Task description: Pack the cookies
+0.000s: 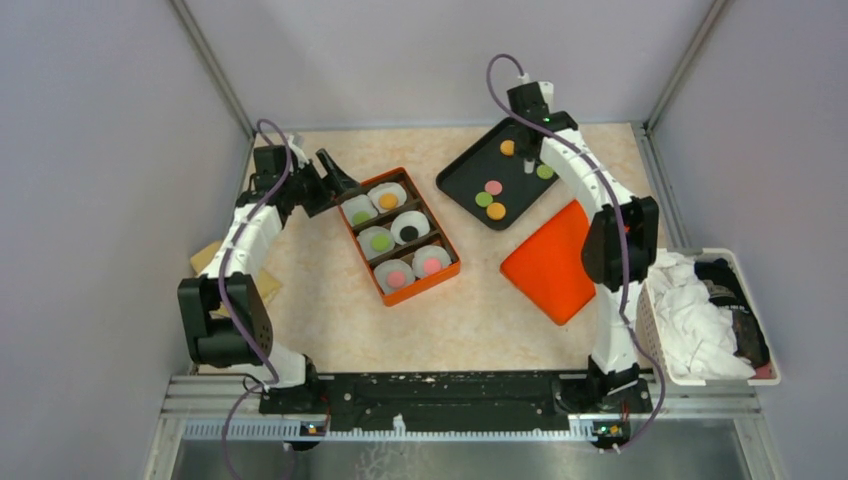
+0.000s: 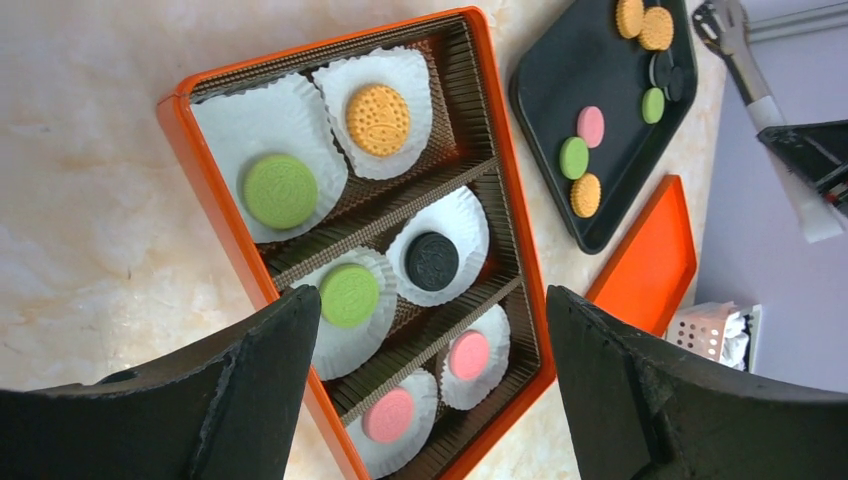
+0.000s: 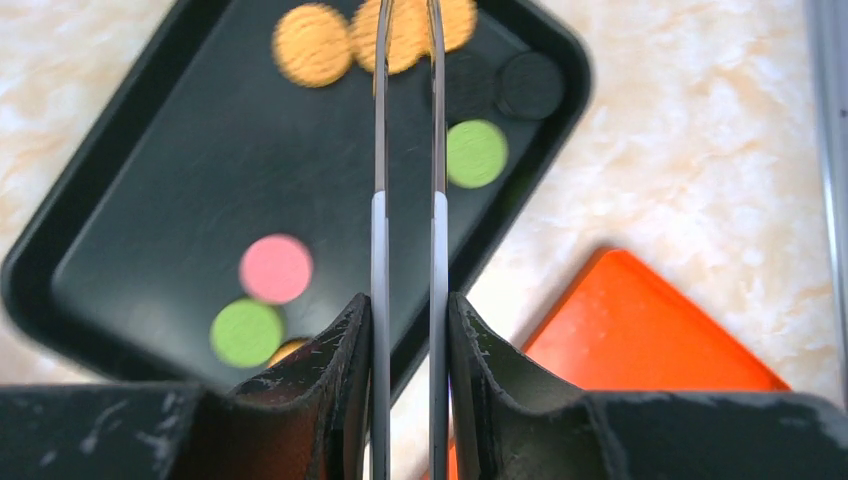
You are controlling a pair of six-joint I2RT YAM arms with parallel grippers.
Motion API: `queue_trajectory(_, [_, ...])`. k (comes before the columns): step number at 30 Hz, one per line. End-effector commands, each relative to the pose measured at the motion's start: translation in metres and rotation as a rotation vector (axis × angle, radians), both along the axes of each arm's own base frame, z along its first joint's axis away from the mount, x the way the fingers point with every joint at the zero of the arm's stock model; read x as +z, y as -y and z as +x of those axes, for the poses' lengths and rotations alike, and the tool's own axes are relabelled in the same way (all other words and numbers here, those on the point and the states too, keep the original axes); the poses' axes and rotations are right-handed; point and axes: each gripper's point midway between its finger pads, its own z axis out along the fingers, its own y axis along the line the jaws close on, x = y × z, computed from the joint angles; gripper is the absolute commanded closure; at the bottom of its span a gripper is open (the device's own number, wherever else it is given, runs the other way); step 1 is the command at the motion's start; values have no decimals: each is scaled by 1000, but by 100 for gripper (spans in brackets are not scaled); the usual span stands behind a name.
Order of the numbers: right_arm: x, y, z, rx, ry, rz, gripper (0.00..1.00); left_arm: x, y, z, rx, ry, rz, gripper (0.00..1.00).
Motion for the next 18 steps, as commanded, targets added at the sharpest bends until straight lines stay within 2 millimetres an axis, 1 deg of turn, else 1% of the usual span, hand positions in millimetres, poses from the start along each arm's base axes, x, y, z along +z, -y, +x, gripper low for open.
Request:
queue_trajectory(1, [29,49,25,-137,95,-8,75,0,-1,15,-12,18,19,11])
queue_trajectory(4, [15,78,24,-203,58,-13,75,1,2,15,-18,17,1,11])
queue_trajectory(9, [-6,114,19,-279,33,26,75,15,3,11,-24,49,4,10])
queue_trajectory(12, [-18,135,21,-324,27,41,75,22,4,6,-26,67,3,10])
queue_trajectory(15, [-46,154,22,-369,-36,71,75,23,4,3,-26,69,2,10])
queue_trajectory(18, [-72,159,25,-371,-77,90,75,25,4,1,-29,72,4,10])
